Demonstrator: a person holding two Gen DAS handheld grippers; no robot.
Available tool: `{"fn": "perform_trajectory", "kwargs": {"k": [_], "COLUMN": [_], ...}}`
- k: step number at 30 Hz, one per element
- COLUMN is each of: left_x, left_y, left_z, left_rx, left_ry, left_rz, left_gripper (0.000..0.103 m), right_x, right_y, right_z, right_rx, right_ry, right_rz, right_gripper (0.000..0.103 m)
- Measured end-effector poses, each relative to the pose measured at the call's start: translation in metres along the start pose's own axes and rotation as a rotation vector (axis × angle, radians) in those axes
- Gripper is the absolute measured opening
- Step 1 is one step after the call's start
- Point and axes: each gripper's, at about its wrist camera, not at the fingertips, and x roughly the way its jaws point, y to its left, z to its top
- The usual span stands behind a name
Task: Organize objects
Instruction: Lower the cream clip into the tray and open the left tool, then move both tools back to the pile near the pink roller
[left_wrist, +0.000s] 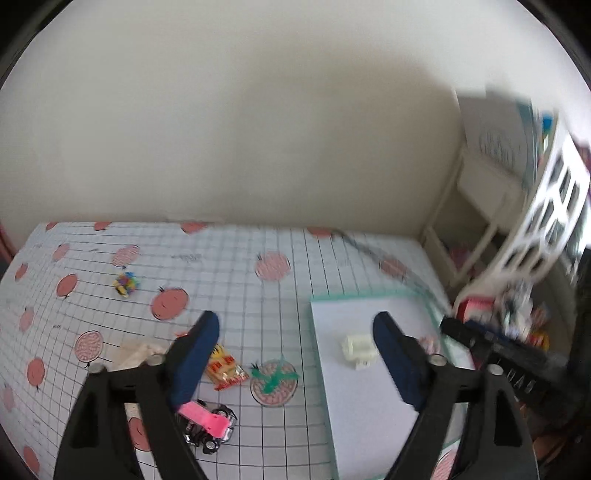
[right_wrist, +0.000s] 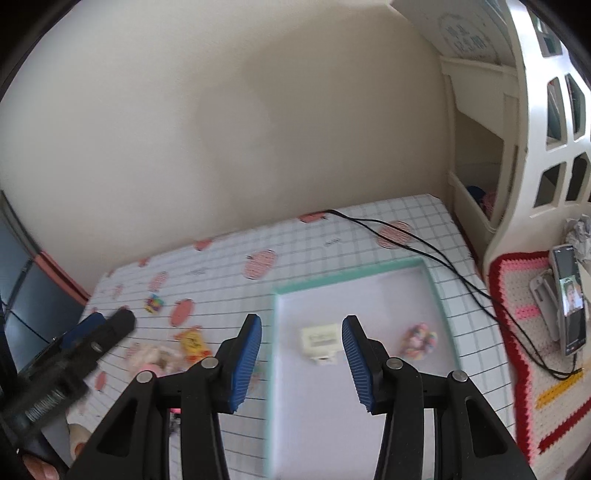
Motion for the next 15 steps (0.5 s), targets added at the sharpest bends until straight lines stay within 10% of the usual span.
{"fn": "perform_trajectory", "kwargs": {"k": [8,15], "left_x": [-0.047,-0.038], "left_y": [0.062,0.098], "left_z": [0.001,-0.037], "left_rx": [-0.242,-0.219], "left_ry": [-0.095,-0.078], "left_rz": [-0.069,0.096], "left_gripper": [0.089,0.09], "right_x": [-0.001,0.029], "right_y": [0.031,0.05], "right_z": [-0.013,-0.036], "right_rx": [-0.008,-0.067], "right_ry": [0.004,0.061], "right_rz": [0.063,0.056], "right_gripper": [0.049,0.049]}}
